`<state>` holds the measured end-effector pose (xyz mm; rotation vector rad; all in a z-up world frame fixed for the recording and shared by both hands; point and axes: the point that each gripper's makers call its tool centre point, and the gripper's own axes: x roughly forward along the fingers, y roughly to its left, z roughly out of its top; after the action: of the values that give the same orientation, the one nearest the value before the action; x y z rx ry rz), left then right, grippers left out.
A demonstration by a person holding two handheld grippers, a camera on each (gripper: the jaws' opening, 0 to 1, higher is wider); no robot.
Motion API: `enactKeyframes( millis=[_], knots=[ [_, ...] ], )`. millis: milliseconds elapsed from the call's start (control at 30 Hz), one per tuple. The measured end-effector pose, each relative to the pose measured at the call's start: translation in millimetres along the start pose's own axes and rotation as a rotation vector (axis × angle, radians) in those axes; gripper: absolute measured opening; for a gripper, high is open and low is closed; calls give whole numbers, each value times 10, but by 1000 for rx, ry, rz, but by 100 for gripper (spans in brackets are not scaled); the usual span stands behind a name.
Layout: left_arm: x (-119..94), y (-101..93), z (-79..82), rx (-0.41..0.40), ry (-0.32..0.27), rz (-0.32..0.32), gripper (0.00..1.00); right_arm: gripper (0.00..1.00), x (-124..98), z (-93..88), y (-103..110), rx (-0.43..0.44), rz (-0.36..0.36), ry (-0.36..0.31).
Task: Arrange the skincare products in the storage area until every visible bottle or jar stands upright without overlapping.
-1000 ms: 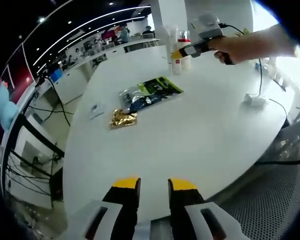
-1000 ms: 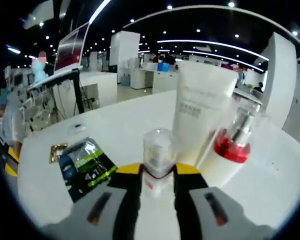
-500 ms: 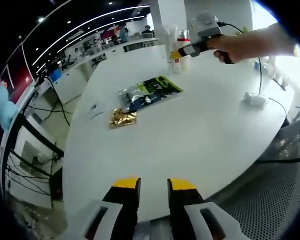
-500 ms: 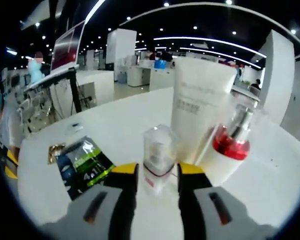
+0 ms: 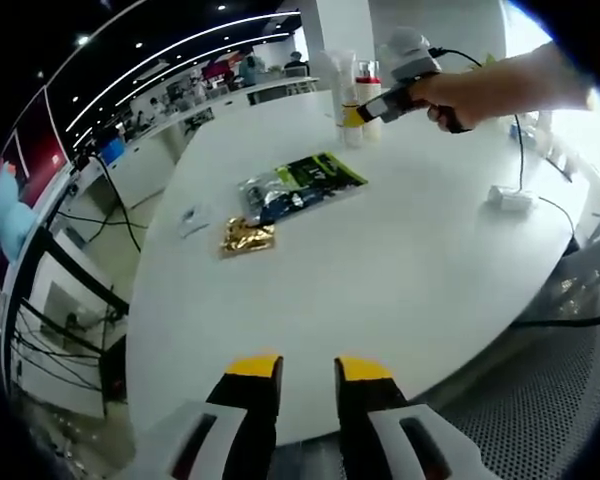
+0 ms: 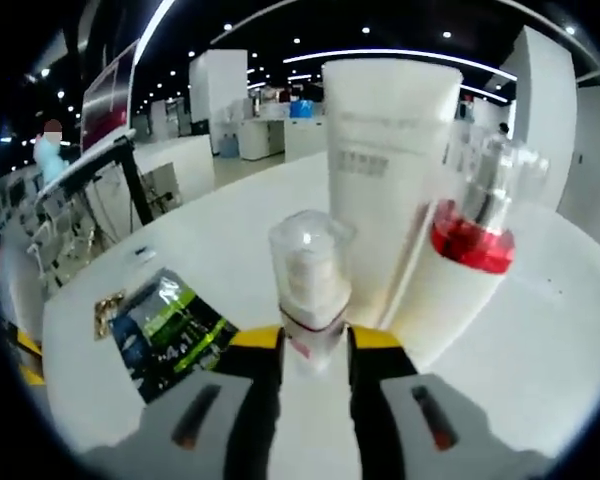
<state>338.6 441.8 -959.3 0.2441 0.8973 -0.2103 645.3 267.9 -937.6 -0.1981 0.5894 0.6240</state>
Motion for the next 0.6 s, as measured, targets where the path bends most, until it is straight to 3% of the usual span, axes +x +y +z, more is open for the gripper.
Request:
enactKeyframes(
  millis=[600],
  knots=[
    [0, 2, -16, 7, 4, -2, 21, 24, 25, 10, -79, 10, -26, 1]
  ],
)
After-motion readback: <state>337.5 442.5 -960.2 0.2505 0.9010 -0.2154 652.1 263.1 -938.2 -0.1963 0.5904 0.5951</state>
